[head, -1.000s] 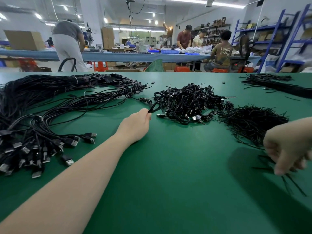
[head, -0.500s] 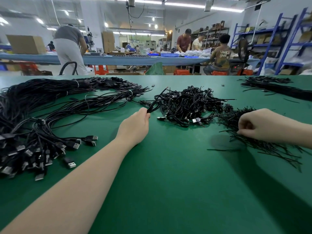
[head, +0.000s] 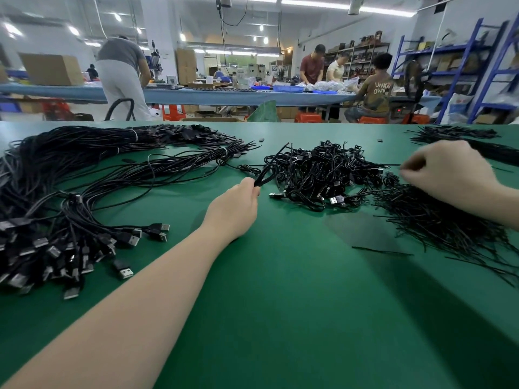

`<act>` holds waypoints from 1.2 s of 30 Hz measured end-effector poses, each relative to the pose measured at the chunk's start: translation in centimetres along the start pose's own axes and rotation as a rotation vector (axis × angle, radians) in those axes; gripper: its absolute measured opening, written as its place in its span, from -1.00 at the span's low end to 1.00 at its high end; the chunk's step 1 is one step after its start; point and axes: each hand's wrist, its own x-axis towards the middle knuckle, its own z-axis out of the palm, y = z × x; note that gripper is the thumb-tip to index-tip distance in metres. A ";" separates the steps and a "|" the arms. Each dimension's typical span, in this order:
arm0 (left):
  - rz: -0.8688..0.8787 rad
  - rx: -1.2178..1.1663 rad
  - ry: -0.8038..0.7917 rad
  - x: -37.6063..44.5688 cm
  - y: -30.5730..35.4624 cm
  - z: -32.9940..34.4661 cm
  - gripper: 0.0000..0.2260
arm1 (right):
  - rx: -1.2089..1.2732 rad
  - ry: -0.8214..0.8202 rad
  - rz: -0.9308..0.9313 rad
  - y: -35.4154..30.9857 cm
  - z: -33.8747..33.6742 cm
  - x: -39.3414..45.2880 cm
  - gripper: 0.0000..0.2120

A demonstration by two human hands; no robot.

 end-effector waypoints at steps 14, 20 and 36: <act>-0.028 -0.198 -0.115 0.4 -0.3 0.0 -0.69 | 0.692 0.229 -0.339 -17.0 9.6 -2.8 -0.92; 0.011 -0.057 -0.132 0.7 -0.4 0.6 -0.72 | 0.796 0.202 -0.264 -16.2 11.0 -2.5 -0.93; 0.507 0.646 0.103 0.0 1.3 0.5 -0.75 | 0.561 -0.426 -0.336 -13.4 4.2 1.3 -0.94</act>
